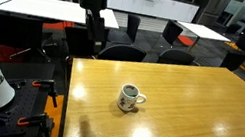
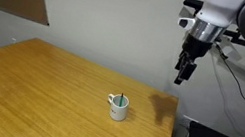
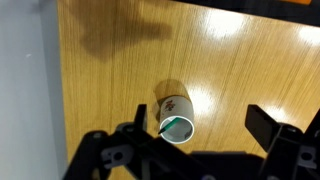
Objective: Take the pen from the white cup and put it on the table
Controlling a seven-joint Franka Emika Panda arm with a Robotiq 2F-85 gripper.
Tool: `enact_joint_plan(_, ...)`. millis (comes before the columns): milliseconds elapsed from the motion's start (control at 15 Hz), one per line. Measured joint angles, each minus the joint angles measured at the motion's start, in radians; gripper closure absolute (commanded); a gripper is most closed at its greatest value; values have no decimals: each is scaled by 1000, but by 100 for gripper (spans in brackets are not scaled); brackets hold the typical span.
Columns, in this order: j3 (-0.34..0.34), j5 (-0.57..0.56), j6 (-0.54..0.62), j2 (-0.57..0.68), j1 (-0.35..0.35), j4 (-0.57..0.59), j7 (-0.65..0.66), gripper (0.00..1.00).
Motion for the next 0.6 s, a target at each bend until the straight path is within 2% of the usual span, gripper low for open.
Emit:
enact_joint_plan(333, 72, -10, 268, 39, -31, -77, 211, 0)
enact_joint_plan(600, 161, -112, 475, 73, -114, -132, 417, 0)
